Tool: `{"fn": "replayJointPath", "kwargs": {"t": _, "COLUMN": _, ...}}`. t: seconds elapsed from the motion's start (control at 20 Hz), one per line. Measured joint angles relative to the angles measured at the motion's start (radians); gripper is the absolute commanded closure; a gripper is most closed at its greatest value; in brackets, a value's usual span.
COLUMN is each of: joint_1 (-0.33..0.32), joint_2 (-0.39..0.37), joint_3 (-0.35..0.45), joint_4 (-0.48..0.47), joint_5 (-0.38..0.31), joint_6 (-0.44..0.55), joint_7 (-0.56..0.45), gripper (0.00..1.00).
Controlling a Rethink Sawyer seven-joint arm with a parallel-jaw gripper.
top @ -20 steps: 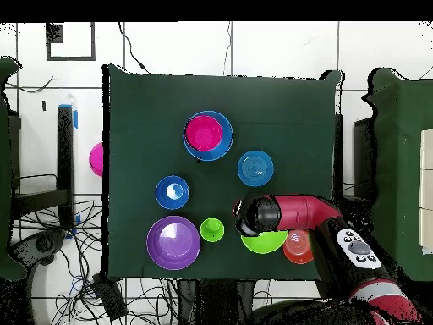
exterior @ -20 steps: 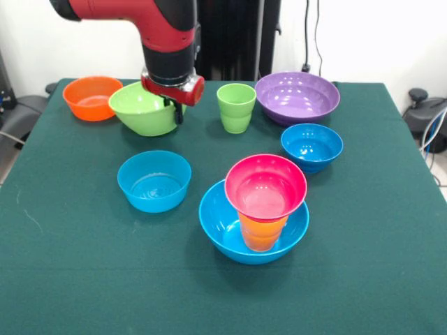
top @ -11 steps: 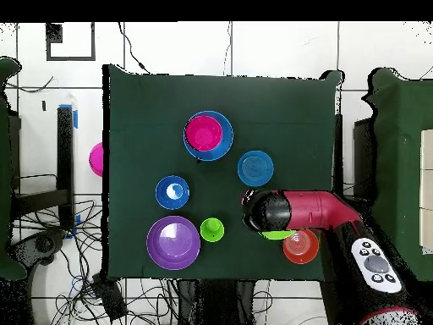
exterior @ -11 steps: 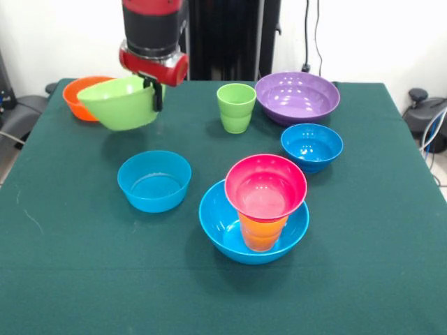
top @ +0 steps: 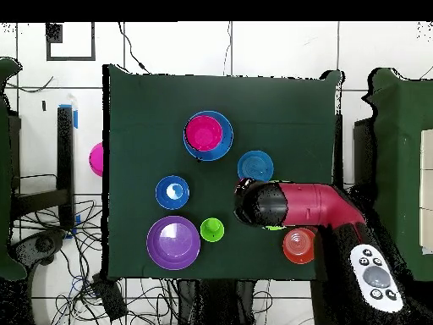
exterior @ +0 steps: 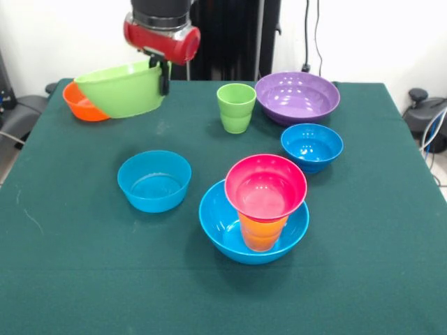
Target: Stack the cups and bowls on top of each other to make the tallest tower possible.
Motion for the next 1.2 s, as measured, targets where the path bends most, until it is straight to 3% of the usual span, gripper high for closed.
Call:
{"fn": "replayJointPath", "kwargs": {"t": 0.55, "joint_1": 0.131, "joint_2": -0.06, "joint_3": 0.0, "joint_4": 0.002, "joint_5": 0.068, "joint_6": 0.091, "joint_7": 0.0, "gripper": 1.0}}
{"fn": "replayJointPath", "kwargs": {"t": 1.2, "joint_1": 0.199, "joint_2": -0.127, "joint_3": 0.0, "joint_4": -0.021, "joint_5": 0.156, "joint_6": 0.229, "joint_7": 0.0, "gripper": 1.0}}
